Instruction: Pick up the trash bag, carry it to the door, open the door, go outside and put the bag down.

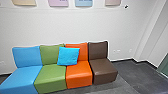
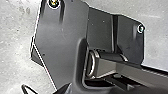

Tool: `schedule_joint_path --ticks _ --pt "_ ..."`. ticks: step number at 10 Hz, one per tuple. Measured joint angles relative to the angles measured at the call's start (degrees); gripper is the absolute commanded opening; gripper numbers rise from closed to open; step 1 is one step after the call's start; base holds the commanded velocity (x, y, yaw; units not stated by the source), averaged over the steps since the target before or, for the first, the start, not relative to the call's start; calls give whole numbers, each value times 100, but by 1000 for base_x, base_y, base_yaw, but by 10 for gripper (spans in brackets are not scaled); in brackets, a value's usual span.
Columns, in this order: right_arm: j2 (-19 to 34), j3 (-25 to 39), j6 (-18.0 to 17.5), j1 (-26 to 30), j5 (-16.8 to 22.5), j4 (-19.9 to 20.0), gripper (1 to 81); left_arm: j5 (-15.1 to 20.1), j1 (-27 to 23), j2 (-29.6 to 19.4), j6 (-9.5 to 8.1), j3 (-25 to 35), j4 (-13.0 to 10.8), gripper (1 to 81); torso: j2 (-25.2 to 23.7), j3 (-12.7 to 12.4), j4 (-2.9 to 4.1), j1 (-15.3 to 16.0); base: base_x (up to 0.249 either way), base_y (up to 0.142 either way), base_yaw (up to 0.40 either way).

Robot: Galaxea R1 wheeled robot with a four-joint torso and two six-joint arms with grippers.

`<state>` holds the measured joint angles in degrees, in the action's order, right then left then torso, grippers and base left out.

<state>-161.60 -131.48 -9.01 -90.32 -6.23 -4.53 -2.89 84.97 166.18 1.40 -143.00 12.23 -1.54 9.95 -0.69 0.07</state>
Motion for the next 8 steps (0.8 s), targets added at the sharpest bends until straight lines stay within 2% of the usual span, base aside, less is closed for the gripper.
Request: schedule_joint_path --ticks 1,8 --pt "2 -15 0 2 -2 0 811 -6 -2 -2 0 -2 0 811 0 0 0 0 114 0 0" --pt "2 -26 0 2 -16 0 811 -6 12 -17 -2 7 0 811 4 2 0 0 0 0 0"
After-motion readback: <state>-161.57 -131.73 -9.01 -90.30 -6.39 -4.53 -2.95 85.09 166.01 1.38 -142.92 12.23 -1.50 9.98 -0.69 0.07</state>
